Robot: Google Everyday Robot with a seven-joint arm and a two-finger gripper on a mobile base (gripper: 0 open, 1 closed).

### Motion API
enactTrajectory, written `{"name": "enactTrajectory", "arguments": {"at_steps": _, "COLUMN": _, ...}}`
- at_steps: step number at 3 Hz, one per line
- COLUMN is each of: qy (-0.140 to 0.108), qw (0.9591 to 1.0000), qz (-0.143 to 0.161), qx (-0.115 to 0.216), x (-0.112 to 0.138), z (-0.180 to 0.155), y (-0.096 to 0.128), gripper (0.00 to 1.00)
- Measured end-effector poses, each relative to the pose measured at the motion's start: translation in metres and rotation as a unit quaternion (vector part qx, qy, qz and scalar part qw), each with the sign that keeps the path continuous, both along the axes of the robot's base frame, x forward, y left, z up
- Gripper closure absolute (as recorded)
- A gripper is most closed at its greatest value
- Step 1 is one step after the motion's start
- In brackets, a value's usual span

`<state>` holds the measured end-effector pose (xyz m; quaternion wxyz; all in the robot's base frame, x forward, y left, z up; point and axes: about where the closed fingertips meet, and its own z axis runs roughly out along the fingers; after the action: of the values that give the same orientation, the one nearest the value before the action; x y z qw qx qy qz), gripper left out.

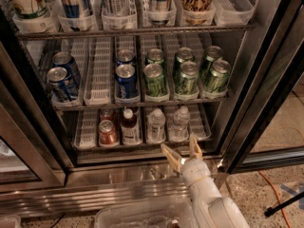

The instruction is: Pick water bottle from bottom shelf of fridge

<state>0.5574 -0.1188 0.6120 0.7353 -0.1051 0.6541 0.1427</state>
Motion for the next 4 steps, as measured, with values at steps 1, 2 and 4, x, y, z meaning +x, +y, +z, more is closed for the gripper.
{"name": "enactTrajectory", "arguments": {"at_steps": 1, "qy": -0.002, "qw": 1.0000, "qz": -0.007, "qx": -0.001, "x": 0.015, "z": 0.001, "y": -0.003, "gripper": 0.26}}
{"name": "enactTrajectory", "arguments": {"at_steps": 2, "qy": -0.002, "qw": 0.9999, "qz": -0.012, "qx": -0.002, "x": 0.030, "z": 0.002, "y": -0.007, "gripper": 0.25}}
{"name": "enactTrajectory", "arguments": {"at_steps": 4, "qy": 0.000, "qw": 0.9998, "qz": -0.019, "qx": -0.003, "x": 0.056, "z": 0.001, "y": -0.011, "gripper": 0.25}}
